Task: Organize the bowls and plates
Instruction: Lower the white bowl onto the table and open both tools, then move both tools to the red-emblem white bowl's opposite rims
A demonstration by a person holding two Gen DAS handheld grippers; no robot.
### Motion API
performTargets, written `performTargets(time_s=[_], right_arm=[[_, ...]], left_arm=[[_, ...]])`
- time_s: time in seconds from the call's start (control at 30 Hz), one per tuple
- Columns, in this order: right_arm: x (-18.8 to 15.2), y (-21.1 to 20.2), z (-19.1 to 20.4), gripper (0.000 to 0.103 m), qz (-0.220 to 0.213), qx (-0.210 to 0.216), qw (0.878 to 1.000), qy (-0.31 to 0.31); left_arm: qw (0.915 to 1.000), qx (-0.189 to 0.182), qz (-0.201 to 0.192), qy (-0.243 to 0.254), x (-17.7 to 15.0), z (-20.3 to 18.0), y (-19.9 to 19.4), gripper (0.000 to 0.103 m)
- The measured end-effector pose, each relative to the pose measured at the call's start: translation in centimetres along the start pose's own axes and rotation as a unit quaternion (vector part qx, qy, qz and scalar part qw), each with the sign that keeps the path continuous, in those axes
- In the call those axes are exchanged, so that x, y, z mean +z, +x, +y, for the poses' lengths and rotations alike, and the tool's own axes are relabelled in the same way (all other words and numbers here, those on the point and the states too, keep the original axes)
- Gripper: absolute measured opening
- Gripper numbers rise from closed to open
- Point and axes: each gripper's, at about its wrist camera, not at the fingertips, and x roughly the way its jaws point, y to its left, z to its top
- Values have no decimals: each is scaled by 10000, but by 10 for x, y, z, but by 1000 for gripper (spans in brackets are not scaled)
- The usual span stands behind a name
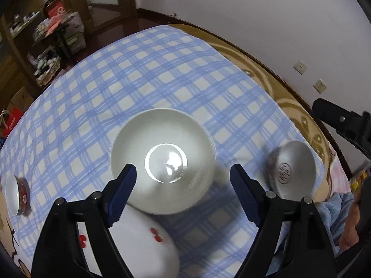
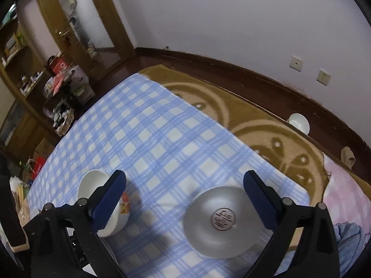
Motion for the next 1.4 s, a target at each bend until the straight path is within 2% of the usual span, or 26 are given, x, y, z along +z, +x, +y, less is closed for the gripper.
performTargets(time_s=[0.3,0.47,0.63,0.87,1.4], right_arm=[[-5,-4,-40,103,181,-404,9989,-134],[-10,-5,-60,103,247,-430,9987,-63],[-14,-7,-75,103,284,-511,9983,-10],[-22,6,-86,91,572,-470,9973,14],[-33,31,-97,88,993,-636,9930,15]], left_arm=[[9998,-109,-160,111,3,-36,-2,82],[9994,-134,-190,265,1,-57,3,82],[9991,-268,-90,320,-3,-75,12,82],[9990,-342,22,301,-8,-91,26,82],[9980,-369,392,343,-16,-110,58,82]])
